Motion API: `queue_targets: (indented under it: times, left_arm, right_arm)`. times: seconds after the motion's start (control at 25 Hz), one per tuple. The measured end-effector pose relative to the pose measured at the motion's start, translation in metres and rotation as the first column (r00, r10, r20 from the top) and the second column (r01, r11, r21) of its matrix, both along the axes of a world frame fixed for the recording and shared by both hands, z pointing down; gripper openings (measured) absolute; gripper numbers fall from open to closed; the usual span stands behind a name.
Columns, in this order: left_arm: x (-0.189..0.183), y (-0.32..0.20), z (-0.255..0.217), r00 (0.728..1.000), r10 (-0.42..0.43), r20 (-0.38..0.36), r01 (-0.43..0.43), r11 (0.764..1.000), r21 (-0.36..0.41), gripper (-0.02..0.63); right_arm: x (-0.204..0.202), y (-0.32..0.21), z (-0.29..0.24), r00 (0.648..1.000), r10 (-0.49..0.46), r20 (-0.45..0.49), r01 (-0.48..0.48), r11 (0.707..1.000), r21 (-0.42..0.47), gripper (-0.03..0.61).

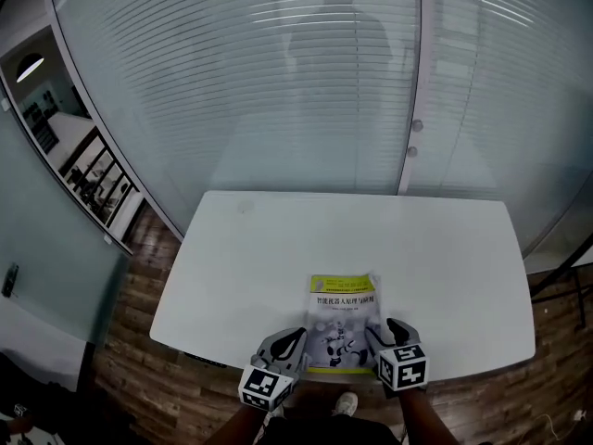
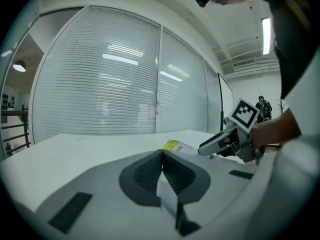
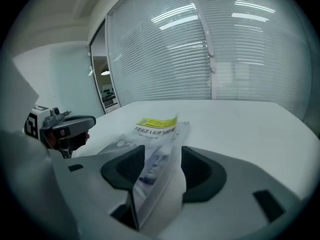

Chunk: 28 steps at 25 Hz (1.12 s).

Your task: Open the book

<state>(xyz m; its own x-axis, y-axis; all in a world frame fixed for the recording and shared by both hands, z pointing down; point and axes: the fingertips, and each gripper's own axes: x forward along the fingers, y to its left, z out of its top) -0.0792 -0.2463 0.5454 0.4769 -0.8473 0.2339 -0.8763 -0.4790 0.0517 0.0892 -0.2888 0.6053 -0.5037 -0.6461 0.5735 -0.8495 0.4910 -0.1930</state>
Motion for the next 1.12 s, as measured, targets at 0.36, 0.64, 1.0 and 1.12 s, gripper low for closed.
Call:
queue_targets:
  times: [0.36,0.64,1.0,1.12]
  left_arm:
    - [-0.010,0.001,-0.009,0.995,0.093,-0.020,-0.092,0.995,0.034,0.017]
    - [-0.016,0.014,-0.001,0.988,0.146,-0.058,-0.145,0.989,0.017,0.017]
    - [-0.026,0.028,-0.005,0.979,0.194,-0.069,-0.192,0.981,0.034,0.017]
    - [-0.032,0.032,-0.005,0.979,0.192,-0.070,-0.192,0.981,0.013,0.017]
  right_arm:
    - [-0.001,0.016,0.036,0.997,0.073,0.007,-0.070,0.982,-0.175,0.272]
    - [-0.004,0.022,0.043,0.995,0.095,0.014,-0.088,0.958,-0.272,0.241]
    - [-0.003,0.028,0.046,0.992,0.121,0.026,-0.106,0.940,-0.325,0.222]
    - [-0.003,0.029,0.045,0.990,0.137,0.025,-0.122,0.938,-0.324,0.219]
